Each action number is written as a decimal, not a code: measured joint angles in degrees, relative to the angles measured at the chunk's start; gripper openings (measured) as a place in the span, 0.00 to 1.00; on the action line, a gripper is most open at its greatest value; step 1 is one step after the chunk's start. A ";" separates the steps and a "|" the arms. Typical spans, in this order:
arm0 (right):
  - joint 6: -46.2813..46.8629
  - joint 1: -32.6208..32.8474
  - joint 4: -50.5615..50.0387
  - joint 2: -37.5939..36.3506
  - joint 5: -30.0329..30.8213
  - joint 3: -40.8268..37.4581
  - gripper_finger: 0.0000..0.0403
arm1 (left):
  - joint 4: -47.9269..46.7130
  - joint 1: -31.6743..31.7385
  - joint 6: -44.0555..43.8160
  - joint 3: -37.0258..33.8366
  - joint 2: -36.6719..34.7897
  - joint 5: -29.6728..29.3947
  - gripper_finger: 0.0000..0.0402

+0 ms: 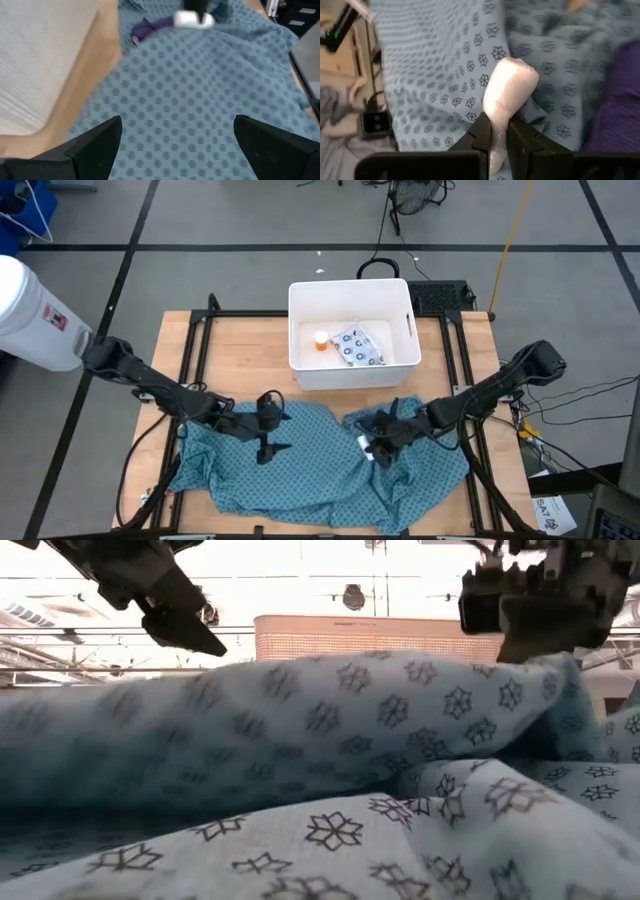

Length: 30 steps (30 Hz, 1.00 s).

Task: Pick & place medical supplies in basket/bin
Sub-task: Put the white rolled gauze into the white bin

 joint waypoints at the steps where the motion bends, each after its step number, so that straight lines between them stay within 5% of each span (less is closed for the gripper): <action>1: 1.34 0.00 0.55 -0.11 0.14 -0.76 0.06 | -0.04 0.10 -0.58 0.00 0.34 0.93 0.96; 6: 3.26 0.51 0.95 -1.57 3.46 -2.94 0.06 | -0.18 0.10 -0.94 0.00 1.64 2.53 0.96; 22: -11.45 2.25 31.86 -5.54 1.22 -2.78 0.07 | 0.20 2.94 -3.50 0.02 9.55 9.65 0.96; 30: -10.81 2.25 26.85 -8.27 1.75 -2.78 0.08 | 0.07 4.31 -5.17 0.02 17.71 14.99 0.96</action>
